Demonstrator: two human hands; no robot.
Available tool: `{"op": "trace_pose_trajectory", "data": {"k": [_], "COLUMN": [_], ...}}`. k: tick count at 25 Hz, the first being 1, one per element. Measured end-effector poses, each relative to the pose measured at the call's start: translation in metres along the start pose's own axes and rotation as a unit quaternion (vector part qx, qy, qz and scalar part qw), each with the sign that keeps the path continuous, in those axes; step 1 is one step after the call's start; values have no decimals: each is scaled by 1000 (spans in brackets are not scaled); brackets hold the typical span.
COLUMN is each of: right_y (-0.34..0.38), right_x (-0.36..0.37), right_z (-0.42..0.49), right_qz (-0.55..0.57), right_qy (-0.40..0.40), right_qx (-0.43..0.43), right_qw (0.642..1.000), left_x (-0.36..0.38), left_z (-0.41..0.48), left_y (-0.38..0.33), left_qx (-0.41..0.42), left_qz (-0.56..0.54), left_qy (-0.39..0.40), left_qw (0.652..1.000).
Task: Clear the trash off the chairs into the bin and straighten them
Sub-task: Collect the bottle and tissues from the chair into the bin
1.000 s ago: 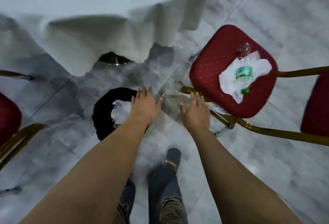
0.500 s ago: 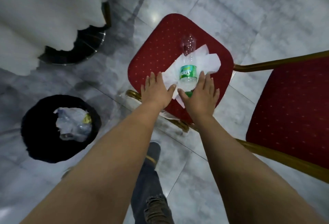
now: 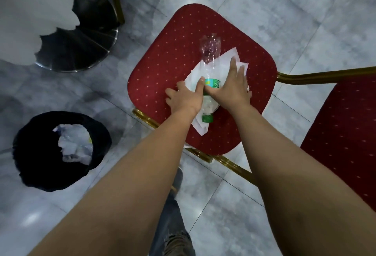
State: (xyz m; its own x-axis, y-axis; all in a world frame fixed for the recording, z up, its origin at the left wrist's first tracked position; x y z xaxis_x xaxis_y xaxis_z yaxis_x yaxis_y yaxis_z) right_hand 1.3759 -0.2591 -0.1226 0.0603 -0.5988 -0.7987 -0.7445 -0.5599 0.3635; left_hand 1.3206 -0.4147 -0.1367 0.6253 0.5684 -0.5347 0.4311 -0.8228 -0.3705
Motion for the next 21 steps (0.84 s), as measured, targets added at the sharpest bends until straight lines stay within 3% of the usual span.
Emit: {"op": "trace_pose_trajectory", "data": {"k": [2, 4, 10, 17, 21], "right_y": [1, 9, 34, 105, 180], "right_x": [9, 12, 31, 72, 132], "right_z": [6, 6, -17, -83, -139], "right_qz": [34, 39, 146, 152, 161], "right_qy": [17, -19, -34, -15, 11], "right_qx": [8, -3, -13, -42, -61], "right_qw": [999, 999, 989, 987, 985], "left_x": [6, 12, 20, -61, -136], "left_z": [1, 2, 1, -7, -7], "left_y": [-2, -5, 4, 80, 163], "left_qx": [-3, -12, -56, -49, -71], "left_qz": [-68, -132, -288, -287, -349], "left_qy": [8, 27, 156, 108, 130], "left_qw": [998, 991, 943, 950, 925]}}
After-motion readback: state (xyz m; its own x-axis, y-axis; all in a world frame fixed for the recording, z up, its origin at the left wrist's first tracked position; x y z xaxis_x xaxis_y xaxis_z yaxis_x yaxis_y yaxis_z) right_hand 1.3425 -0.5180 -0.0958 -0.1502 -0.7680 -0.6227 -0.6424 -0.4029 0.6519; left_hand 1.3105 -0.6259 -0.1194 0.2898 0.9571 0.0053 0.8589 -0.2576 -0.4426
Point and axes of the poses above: each hand's wrist, its own z-axis towards the middle knuckle, its own x-axis out of the palm, y = z × x, the point moved 8 cm from there along z, towards the middle knuckle, and after that the axes turned 6 degrees about -x, right-handed, at the moved point
